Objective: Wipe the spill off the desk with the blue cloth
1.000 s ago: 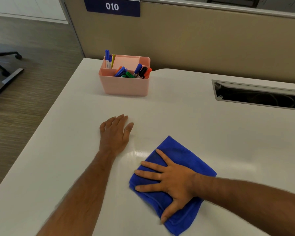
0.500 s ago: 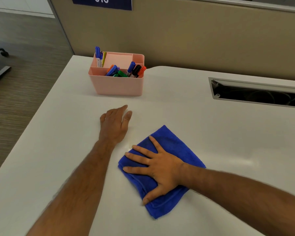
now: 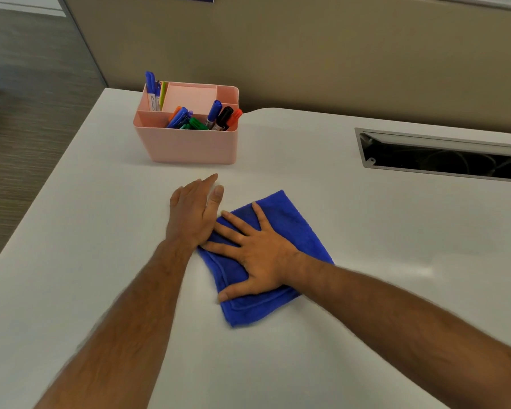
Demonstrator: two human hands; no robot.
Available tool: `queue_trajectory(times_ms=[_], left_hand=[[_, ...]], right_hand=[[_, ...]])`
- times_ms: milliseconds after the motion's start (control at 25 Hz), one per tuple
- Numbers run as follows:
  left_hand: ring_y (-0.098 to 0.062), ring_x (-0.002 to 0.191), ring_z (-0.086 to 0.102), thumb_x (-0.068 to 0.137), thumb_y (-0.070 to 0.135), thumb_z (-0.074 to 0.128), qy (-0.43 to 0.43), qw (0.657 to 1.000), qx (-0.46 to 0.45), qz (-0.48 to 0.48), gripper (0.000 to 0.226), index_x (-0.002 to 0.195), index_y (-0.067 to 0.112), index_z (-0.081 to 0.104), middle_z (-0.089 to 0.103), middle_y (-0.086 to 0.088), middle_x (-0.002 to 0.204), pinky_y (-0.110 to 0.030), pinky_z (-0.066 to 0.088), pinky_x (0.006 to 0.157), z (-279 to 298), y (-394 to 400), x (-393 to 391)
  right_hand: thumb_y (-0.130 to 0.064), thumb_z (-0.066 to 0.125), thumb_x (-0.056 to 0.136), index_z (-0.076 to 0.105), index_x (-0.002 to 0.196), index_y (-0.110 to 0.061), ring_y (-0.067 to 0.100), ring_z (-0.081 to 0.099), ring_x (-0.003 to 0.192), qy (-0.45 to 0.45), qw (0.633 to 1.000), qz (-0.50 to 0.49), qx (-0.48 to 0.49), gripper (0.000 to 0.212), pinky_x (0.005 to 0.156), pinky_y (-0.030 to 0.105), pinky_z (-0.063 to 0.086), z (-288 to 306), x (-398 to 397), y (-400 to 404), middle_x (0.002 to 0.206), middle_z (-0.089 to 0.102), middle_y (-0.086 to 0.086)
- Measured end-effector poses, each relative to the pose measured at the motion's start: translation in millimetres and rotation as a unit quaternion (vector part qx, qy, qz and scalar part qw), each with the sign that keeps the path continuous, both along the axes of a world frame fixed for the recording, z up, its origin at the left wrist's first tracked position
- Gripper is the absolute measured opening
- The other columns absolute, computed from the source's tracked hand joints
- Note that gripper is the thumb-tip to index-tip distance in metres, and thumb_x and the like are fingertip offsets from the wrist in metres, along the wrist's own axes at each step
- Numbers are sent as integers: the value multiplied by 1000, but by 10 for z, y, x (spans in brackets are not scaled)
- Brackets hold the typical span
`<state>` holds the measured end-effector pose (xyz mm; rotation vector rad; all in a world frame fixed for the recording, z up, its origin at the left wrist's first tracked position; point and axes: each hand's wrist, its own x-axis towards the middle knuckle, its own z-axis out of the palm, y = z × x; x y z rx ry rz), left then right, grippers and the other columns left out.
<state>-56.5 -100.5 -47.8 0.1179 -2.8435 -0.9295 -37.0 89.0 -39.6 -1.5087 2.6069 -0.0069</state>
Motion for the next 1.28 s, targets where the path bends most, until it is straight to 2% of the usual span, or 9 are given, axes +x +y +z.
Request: queue_trajectory(times_ms=[160,320,560,760,960,1280], left_hand=[[-19,146,29,95,64,9,-14,999,-34,-4,74,148,24,39,46,-2,152,-41,11,121,-50,13,10],[-16,151,17,93,66,7,-36,996,-85,-9,76,151,26,35,33,3,160,-43,4,122,-70,34,-14],[-14,153,1,94,65,-1,-80,987,-139,-21,76,157,25,13,12,4,166,-47,-5,123,-77,45,-40],[-14,153,-1,99,55,10,-103,982,-155,-33,67,157,21,12,7,2,167,-46,-6,123,-45,23,-65],[-16,153,-2,101,49,14,-109,966,-226,-58,64,158,21,4,1,2,167,-47,-3,123,-48,-23,-57],[-13,153,1,101,47,17,-79,974,-206,-47,62,158,22,11,7,4,167,-46,-2,123,-66,-32,-15]], right_hand=[[-95,22,76,14,159,-39,26,-11,156,0,999,-40,-7,101,112,74,-10,-31,-230,-52,171,2,-2],[-97,19,74,12,159,-40,23,-13,156,-5,996,-83,-13,103,112,72,-13,-53,-469,-62,171,-2,-6],[-97,14,75,6,159,-45,22,-10,156,-5,989,-147,-11,99,113,73,-11,-77,-810,3,171,-3,-8],[-93,8,78,-2,157,-48,23,-11,156,-9,979,-206,11,92,114,73,-11,-66,-1005,164,170,-8,-9],[-91,3,79,-1,157,-49,22,-13,156,-13,959,-282,11,89,115,72,-12,-54,-1135,628,170,-9,-10],[-93,-4,74,-2,157,-48,22,-12,156,-17,924,-382,20,95,116,72,-7,-27,-1186,1386,170,-9,-9]])
